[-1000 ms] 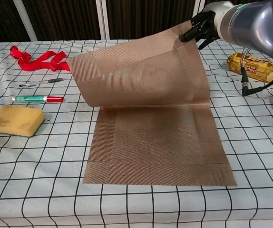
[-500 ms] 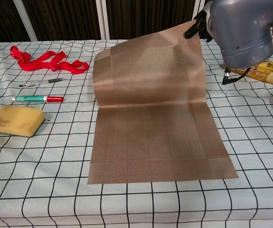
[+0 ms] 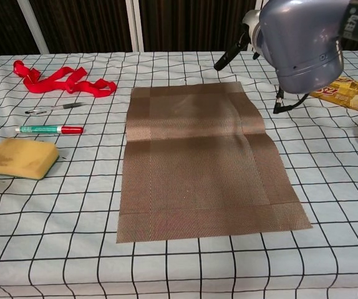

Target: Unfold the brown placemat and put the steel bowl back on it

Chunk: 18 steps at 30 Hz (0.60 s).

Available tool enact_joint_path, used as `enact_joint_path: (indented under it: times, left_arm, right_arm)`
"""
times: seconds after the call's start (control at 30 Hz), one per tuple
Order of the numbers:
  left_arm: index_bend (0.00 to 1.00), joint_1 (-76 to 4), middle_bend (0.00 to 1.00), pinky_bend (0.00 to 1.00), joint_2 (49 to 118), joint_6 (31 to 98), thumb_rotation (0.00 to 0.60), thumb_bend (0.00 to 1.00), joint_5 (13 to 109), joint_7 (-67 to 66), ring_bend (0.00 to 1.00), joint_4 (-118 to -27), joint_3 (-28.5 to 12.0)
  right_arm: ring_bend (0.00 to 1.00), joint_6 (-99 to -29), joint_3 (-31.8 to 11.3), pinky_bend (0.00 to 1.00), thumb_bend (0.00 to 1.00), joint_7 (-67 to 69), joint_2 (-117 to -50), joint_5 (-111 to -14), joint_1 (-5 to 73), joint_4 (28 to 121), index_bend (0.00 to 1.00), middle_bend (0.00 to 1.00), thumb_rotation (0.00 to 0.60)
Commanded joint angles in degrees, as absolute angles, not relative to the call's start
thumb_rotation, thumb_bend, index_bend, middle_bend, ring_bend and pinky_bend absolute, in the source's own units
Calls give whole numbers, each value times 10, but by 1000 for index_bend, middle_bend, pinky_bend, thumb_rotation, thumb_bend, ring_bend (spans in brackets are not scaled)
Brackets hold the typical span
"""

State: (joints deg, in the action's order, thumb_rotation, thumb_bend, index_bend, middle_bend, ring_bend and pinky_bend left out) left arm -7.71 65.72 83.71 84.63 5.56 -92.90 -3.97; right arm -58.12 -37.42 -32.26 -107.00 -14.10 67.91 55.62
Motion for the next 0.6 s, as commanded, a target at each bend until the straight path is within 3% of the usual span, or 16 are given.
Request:
enact_joint_path:
  times: [0.03, 0.17, 0.37, 0.6]
  left_arm:
    - [0, -76, 0, 0, 658, 839, 600, 13, 848, 55, 0, -928, -39]
    - [0, -76, 0, 0, 658, 841, 600, 13, 851, 54, 0, -928, -38]
    - [0, -74, 0, 0, 659, 844, 600, 13, 855, 52, 0, -926, -36]
    - [0, -74, 0, 0, 661, 846, 600, 13, 859, 45, 0, -923, -35]
  right_arm:
    - [73, -603, -367, 204, 68, -322, -1038, -159, 649, 626, 0, 66, 600]
    - [73, -628, -346, 199, 67, -314, -994, -191, 605, 722, 0, 66, 600]
    - [73, -674, -282, 194, 67, -300, -900, -279, 517, 887, 20, 65, 600]
    - [39, -747, -167, 191, 67, -287, -791, -435, 407, 1012, 20, 32, 600]
